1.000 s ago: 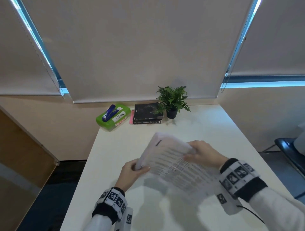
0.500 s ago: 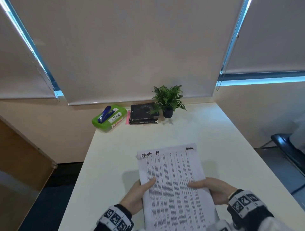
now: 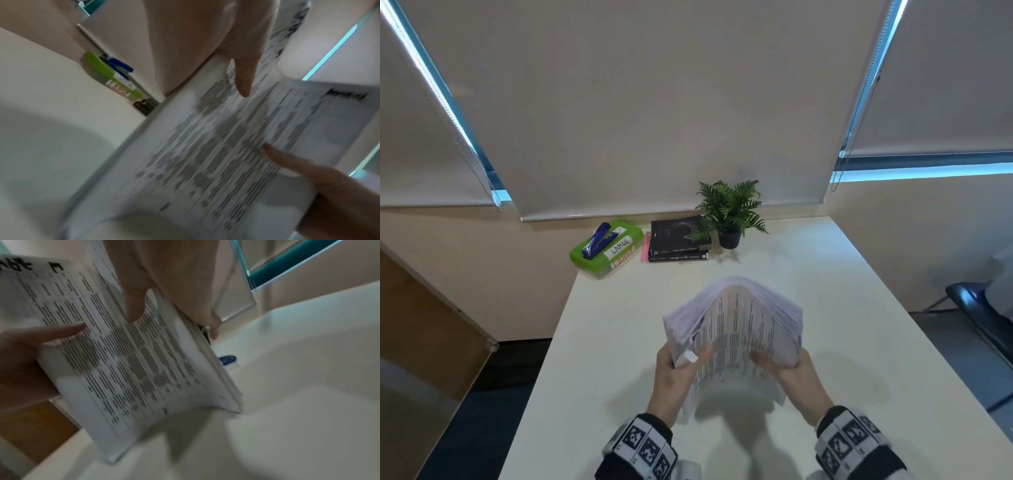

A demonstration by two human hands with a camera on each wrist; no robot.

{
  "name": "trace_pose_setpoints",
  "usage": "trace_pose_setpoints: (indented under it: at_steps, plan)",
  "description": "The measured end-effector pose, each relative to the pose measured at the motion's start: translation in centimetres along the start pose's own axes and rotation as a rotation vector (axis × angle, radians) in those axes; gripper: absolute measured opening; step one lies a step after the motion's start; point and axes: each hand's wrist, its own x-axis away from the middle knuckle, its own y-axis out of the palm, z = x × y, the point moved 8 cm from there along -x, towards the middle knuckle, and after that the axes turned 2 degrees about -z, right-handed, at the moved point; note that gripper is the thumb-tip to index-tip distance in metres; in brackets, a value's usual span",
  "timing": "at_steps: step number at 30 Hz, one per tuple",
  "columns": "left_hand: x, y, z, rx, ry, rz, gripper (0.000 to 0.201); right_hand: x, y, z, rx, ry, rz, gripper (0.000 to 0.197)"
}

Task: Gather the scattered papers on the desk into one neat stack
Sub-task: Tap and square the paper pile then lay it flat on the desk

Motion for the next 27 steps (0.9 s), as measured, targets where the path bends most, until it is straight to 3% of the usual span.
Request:
trace_pose_setpoints:
  at_steps: [3,5,9,15,19,21,23,25,27]
  plan:
    - [-1.1,-1.4,-3.3,-0.075,-0.068,0.02,0.042,-0.2,0.0,2.8,-0.002,0.069,0.002,0.033]
    - [-1.9,-2.0,-4.2,-0.089,-0.072,0.013,0.025,-0.3,0.2,3.0,-0.031,0.06,-0.01,0.038]
    - [-2.3,-2.0,-4.8,-0.154,-0.085,-0.044,0.024,-0.8,0.3,3.0,-0.064,0.06,-0.049,0.04]
    - [-3.0,-3.1,-6.1,-0.256,-0.138,-0.018,0.025,-1.9,-1.0,3.4,-0.017,0.149,0.009,0.018]
    - [-3.2,-4.0,-8.2,-0.291,-0.323,-0.087,0.061,-2.6,-2.0,5.7,0.037,0.361,-0.08,0.031]
    - [-2.4,-4.0,-10.0,-0.261,-0.427,-0.098,0.053,-2.4,-2.2,7.8,0.09,0.496,-0.113,0.046]
    - [-1.3,-3.7,-12.1,-0.234,-0.523,-0.129,0.044,-1.7,-2.5,10.2,0.107,0.642,-0.129,0.048]
    - [-0.5,-3.7,-14.1,-0.21,-0.608,-0.126,0.051,-0.9,-2.6,12.4,0.123,0.748,-0.147,0.045]
    - [0.0,-3.9,-15.6,-0.21,-0.675,-0.107,0.066,-0.4,-2.9,14.2,0.196,0.805,-0.169,0.057]
